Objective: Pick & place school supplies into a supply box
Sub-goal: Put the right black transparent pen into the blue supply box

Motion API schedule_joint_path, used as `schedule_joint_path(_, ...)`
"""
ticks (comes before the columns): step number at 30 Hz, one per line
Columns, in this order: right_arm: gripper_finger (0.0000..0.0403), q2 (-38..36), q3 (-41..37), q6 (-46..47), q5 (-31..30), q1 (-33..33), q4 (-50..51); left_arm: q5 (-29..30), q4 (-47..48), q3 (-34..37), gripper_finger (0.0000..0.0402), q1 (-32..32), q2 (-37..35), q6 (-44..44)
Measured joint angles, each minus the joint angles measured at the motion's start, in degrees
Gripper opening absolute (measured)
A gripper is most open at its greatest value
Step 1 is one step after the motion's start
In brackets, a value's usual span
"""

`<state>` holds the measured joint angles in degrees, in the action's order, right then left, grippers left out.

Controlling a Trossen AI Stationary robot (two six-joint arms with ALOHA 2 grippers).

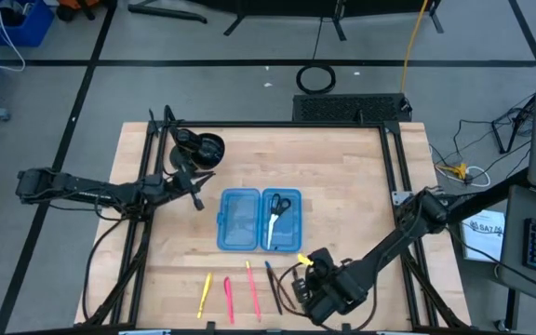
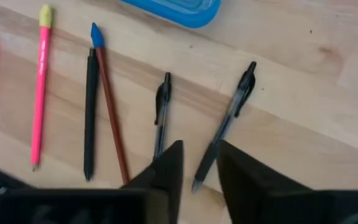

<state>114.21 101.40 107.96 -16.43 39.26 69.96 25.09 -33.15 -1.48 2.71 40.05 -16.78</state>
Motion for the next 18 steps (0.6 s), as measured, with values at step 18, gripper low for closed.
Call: schedule_joint_path(18, 0.0164, 3.86, -5.53, 4.72, 10.40, -1.51, -7.26, -3.64, -2.18, 0.00, 0.0024, 1.12, 0.00, 0.83)
